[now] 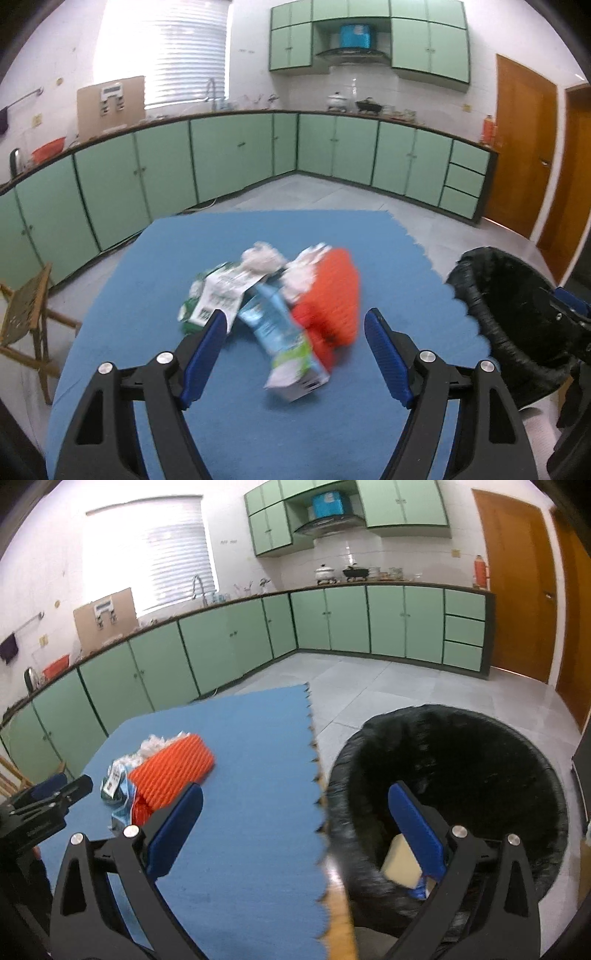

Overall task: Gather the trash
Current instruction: 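Move both tools back toward the remaining trash on the mat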

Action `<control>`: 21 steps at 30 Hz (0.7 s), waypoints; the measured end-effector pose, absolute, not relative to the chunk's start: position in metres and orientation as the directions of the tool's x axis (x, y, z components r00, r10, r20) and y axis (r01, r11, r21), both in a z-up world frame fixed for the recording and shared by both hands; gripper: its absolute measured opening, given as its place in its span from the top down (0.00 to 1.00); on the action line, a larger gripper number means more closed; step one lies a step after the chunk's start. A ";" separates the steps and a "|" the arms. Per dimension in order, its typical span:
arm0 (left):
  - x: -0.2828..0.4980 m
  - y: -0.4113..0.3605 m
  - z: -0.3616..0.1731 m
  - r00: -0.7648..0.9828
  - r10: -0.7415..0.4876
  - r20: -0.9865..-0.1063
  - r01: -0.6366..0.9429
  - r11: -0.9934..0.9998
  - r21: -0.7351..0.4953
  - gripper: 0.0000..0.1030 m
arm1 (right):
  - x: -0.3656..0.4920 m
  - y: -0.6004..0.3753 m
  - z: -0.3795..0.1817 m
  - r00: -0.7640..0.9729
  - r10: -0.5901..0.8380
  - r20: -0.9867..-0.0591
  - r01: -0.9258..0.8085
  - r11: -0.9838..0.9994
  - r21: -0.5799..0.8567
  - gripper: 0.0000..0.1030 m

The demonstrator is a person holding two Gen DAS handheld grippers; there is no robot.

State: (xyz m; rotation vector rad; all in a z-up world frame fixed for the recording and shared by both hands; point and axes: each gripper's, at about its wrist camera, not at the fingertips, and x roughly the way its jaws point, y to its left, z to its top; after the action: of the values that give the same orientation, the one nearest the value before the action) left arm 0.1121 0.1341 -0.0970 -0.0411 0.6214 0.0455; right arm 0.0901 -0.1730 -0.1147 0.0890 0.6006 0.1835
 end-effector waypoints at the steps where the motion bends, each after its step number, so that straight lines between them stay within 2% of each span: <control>1: 0.111 0.138 -0.101 0.807 0.033 -0.589 -0.060 0.998 -0.026 0.27 | 0.093 -0.165 -0.120 0.805 0.192 -0.561 -0.149 0.981 0.123 0.05; 16: 0.134 0.136 -0.159 0.736 0.065 -0.674 -0.080 0.997 0.008 0.27 | 0.103 -0.135 -0.147 0.796 0.176 -0.579 -0.160 0.984 0.079 0.05; 19: 0.139 0.137 -0.169 0.717 0.049 -0.696 -0.076 0.997 -0.008 0.37 | 0.104 -0.136 -0.148 0.794 0.173 -0.582 -0.161 0.984 0.073 0.05; 21: 0.142 0.138 -0.173 0.704 0.028 -0.710 -0.064 0.998 -0.024 0.53 | 0.105 -0.135 -0.148 0.793 0.174 -0.584 -0.165 0.984 0.069 0.05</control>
State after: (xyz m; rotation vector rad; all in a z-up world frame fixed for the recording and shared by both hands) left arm 0.1415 0.1384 -0.1730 -0.0478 0.7887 0.0511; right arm 0.1048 -0.1353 -0.1475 0.0153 0.6294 0.1819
